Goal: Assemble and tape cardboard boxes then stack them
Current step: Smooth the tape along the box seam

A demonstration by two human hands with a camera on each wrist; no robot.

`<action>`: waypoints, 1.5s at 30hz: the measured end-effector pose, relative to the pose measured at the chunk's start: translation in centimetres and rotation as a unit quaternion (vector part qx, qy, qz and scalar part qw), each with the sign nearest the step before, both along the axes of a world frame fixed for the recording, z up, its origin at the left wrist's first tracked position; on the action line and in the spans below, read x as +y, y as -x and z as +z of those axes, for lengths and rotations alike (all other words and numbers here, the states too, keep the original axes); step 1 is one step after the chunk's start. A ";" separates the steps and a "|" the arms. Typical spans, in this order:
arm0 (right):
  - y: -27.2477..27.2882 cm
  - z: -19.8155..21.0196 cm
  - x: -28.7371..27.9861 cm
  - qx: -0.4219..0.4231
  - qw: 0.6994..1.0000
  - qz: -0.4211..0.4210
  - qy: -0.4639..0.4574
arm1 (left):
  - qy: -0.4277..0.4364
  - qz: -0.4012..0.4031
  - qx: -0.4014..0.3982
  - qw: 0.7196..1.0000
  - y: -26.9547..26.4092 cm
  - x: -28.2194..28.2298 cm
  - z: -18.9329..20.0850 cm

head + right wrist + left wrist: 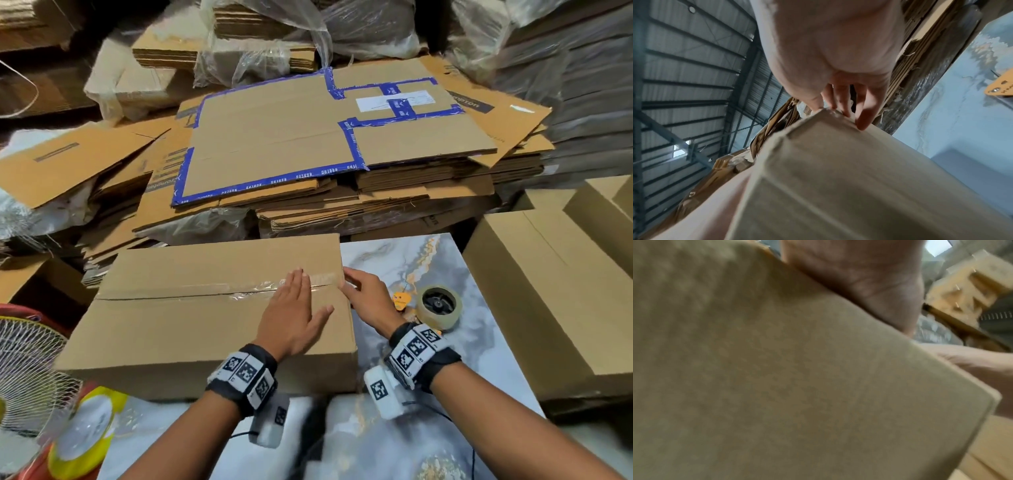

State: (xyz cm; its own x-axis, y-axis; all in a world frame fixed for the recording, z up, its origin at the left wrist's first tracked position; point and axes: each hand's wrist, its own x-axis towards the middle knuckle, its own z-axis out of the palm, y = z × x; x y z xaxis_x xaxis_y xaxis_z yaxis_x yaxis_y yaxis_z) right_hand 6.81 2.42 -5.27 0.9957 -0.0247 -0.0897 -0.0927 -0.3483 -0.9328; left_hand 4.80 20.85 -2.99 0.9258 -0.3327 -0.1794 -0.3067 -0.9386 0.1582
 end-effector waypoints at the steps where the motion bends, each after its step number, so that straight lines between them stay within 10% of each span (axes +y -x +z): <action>1: 0.1 0.2 0.2 -0.006 1.000 0.001 0.016 | 0.000 0.012 0.001 1.000 0.1 -0.2 -0.1; 7: 0.6 1.0 1.6 0.002 0.997 -0.032 0.066 | 0.021 -0.163 0.026 0.986 -0.8 0.6 0.5; 14: 1.6 2.5 4.1 0.050 0.978 -0.182 0.091 | 0.001 0.000 0.015 1.000 -1.4 4.6 0.2; 21: 3.0 2.6 7.7 0.003 0.924 -0.014 0.382 | -0.008 -0.129 0.026 0.991 -1.7 6.9 0.5; 26: 3.1 2.5 7.9 -0.006 0.898 -0.010 0.440 | -0.018 0.009 0.013 1.000 -1.6 9.8 0.0; 32: 3.3 2.2 8.2 -0.054 0.879 0.048 0.472 | -0.016 -0.162 0.036 0.986 -1.7 9.1 0.2; 39: 3.0 2.1 8.7 -0.018 0.865 0.052 0.498 | -0.032 0.030 0.010 0.999 -1.5 12.7 0.3; 45: 3.6 2.8 9.3 0.004 0.860 0.067 0.505 | -0.010 -0.127 0.025 0.992 0.6 9.3 0.3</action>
